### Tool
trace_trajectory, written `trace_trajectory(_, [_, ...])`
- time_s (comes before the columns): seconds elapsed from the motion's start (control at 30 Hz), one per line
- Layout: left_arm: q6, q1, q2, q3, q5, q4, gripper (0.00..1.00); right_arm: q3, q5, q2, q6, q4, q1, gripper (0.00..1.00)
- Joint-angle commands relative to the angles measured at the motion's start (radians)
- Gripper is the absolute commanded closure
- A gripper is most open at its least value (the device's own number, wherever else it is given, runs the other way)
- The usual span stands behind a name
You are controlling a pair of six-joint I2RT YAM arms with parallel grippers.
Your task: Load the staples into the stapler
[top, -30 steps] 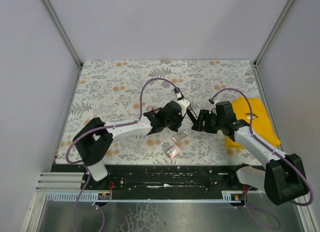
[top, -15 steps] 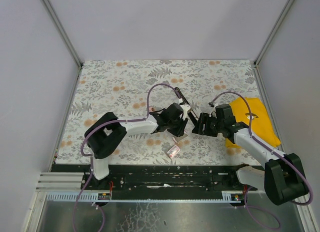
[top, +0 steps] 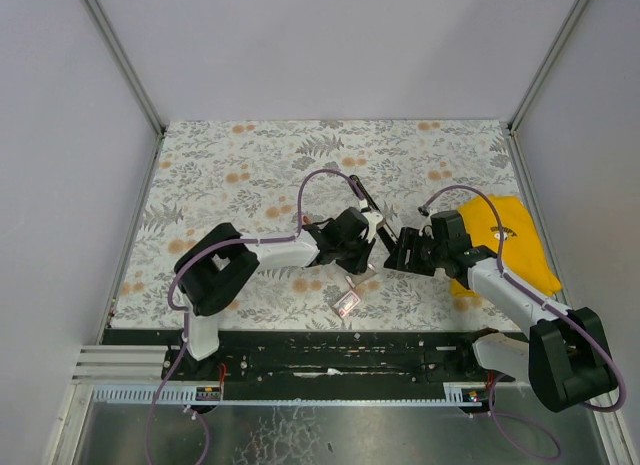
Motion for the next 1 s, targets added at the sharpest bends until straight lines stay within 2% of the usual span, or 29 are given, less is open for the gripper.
trace_trajectory(0.0, [0.007,0.005,-0.02,0.013,0.026,0.031,0.84,0.05,-0.024,-0.004,0.025,0.035,0.007,0.32])
trace_trajectory(0.23, [-0.022,0.005,-0.062,-0.012,0.083,0.068,0.93,0.029,-0.094,0.005,0.148,0.1,0.008,0.32])
trace_trajectory(0.83, [-0.036,0.003,-0.167,-0.082,0.13,0.124,0.89,-0.064,-0.124,0.037,0.302,0.246,0.008,0.31])
trace_trajectory(0.9, [-0.043,0.004,-0.176,-0.089,0.135,0.137,0.89,-0.072,-0.156,0.068,0.304,0.277,0.007,0.35])
trace_trajectory(0.97, [-0.043,0.005,-0.179,-0.09,0.13,0.138,0.9,-0.088,-0.186,0.09,0.31,0.314,0.007,0.44])
